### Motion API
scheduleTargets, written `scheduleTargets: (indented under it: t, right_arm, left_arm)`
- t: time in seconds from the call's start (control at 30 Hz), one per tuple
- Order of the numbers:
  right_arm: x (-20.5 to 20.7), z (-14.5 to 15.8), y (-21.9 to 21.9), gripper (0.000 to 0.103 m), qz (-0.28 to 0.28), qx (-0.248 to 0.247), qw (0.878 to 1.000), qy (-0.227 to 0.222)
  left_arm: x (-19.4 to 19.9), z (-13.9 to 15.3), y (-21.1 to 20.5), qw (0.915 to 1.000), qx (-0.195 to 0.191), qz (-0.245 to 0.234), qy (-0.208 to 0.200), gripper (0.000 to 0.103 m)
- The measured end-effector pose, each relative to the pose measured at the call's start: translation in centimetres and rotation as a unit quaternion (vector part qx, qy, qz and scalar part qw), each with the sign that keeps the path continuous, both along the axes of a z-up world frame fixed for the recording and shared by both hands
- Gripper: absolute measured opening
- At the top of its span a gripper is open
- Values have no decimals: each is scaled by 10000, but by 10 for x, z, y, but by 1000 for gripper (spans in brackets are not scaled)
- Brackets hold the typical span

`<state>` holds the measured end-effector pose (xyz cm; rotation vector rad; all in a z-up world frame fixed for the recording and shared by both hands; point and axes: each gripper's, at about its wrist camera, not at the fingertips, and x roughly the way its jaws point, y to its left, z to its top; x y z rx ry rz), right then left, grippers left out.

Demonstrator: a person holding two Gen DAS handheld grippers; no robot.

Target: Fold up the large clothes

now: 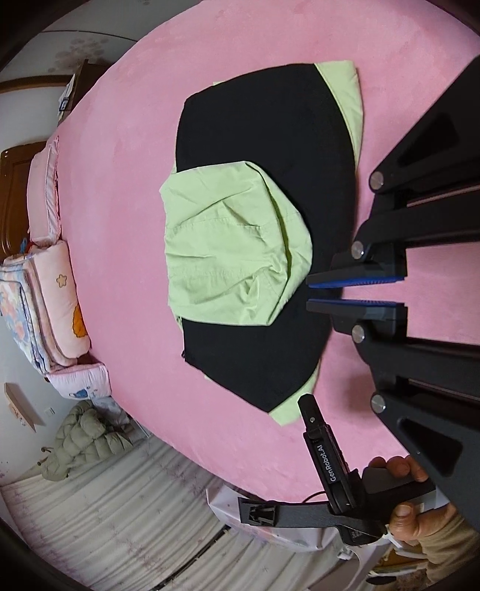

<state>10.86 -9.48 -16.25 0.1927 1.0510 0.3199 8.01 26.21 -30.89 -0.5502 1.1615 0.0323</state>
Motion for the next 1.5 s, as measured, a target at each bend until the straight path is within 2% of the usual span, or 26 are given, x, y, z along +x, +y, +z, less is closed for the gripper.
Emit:
scheduleTargets:
  t: [0.17, 0.37, 0.43, 0.6, 0.77, 0.8, 0.83, 0.87, 0.9, 0.97, 1.07, 1.13, 1.17, 1.23, 1.3, 1.43, 1.5]
  right_arm:
    - [11, -18, 8, 6, -81, -58, 9999, -114]
    - [27, -36, 25, 6, 25, -184, 9995, -252]
    - [32, -42, 29, 6, 16, -189, 9995, -259]
    - [46, -55, 39, 6, -8, -254, 9992, -296]
    - [66, -70, 47, 6, -74, -459, 9979, -448]
    - [71, -75, 49, 6, -100, -506, 9976, -471]
    - [75, -79, 49, 6, -124, -535, 9973, -487]
    - [81, -85, 50, 6, -177, -602, 9967, -510]
    - [85, -90, 50, 6, -236, -689, 9960, -525]
    - [91, -101, 50, 6, -352, -860, 9943, -526]
    - [95, -123, 45, 6, -533, -916, 9938, -333]
    - [93, -136, 46, 6, -516, -980, 9937, -165]
    - [91, -146, 47, 6, -478, -1000, 9938, -39]
    - [86, -151, 45, 6, -479, -943, 9943, -94]
    - [83, -153, 40, 6, -493, -780, 9956, -187]
    - [77, -158, 18, 6, -660, -72, 9975, -260]
    - [74, -160, 5, 6, -767, 308, 9962, -260]
  left_arm:
    - [5, -36, 20, 9965, -675, 430, -235, 82]
    - [12, -77, 48, 9840, -1354, 1060, -464, 82]
    - [19, -83, 53, 9822, -1428, 1079, -570, 82]
    - [45, -87, 52, 9844, -1302, 778, -889, 82]
    - [71, -95, 54, 9781, -1548, 895, -1067, 81]
    - [74, -95, 55, 9770, -1555, 952, -1109, 78]
    - [76, -95, 55, 9759, -1569, 997, -1146, 59]
    - [80, -95, 56, 9757, -1580, 1009, -1138, 35]
    - [83, -95, 56, 9770, -1539, 999, -1090, 23]
    - [87, -92, 56, 9768, -1524, 959, -1155, 17]
    - [90, -71, 43, 9843, -931, 545, -1397, 11]
    - [90, -50, 31, 9834, -620, 240, -1690, 10]
    - [90, -37, 21, 9811, -453, 31, -1881, 9]
    - [87, -13, 1, 9741, -230, -343, -2224, 9]
    - [86, 12, -25, 9625, -47, -798, -2592, 9]
    - [80, 51, -79, 9332, 208, -1640, -3190, 9]
    - [78, 65, -111, 9152, 324, -2082, -3436, 9]
